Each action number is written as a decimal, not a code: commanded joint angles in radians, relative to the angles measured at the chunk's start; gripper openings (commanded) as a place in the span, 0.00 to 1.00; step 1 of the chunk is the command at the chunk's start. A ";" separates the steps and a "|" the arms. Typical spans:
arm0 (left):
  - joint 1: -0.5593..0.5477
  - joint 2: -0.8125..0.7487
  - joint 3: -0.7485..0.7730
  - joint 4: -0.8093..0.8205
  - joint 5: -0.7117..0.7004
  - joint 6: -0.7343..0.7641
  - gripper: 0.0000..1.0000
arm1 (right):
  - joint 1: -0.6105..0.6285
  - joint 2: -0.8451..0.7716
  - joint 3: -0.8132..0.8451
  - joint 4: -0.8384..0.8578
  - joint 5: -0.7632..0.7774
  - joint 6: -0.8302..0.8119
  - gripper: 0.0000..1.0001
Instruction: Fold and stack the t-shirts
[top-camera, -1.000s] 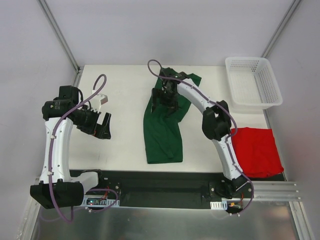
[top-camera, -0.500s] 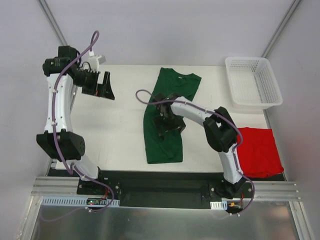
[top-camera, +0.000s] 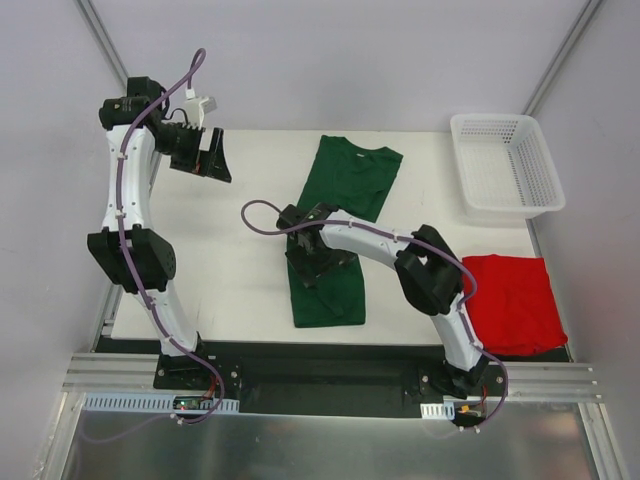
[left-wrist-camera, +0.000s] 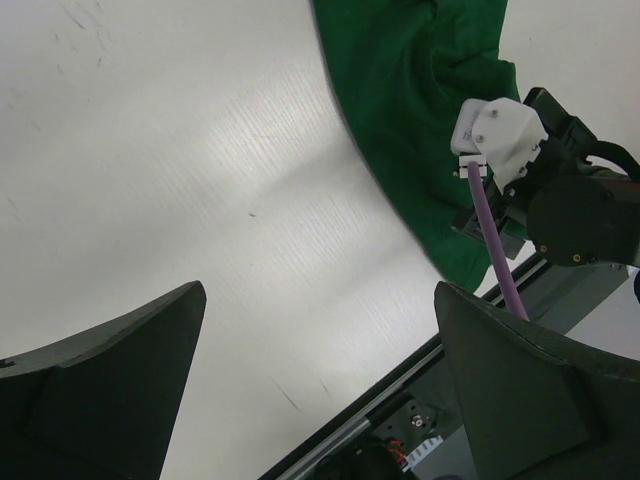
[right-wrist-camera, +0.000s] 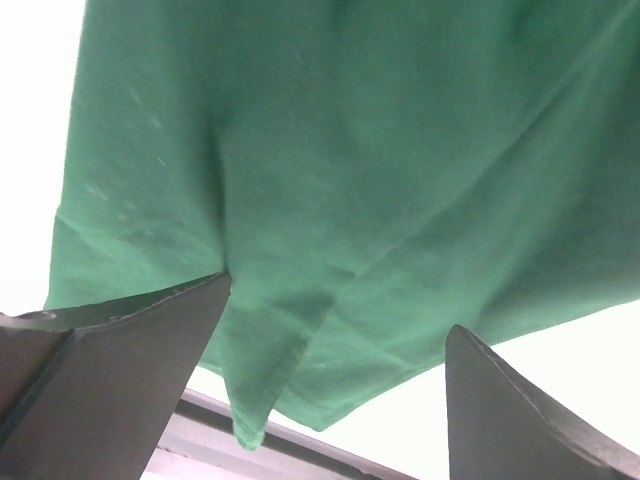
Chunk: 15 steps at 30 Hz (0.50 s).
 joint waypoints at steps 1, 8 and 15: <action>0.000 -0.081 -0.060 -0.128 0.016 0.059 0.99 | -0.001 0.060 0.056 -0.005 -0.023 -0.009 0.96; 0.002 -0.172 -0.202 -0.100 -0.025 0.109 0.99 | -0.017 0.100 -0.014 0.044 -0.181 0.043 0.96; 0.005 -0.230 -0.279 -0.088 -0.058 0.139 0.99 | -0.017 0.065 -0.153 0.058 -0.371 0.119 0.96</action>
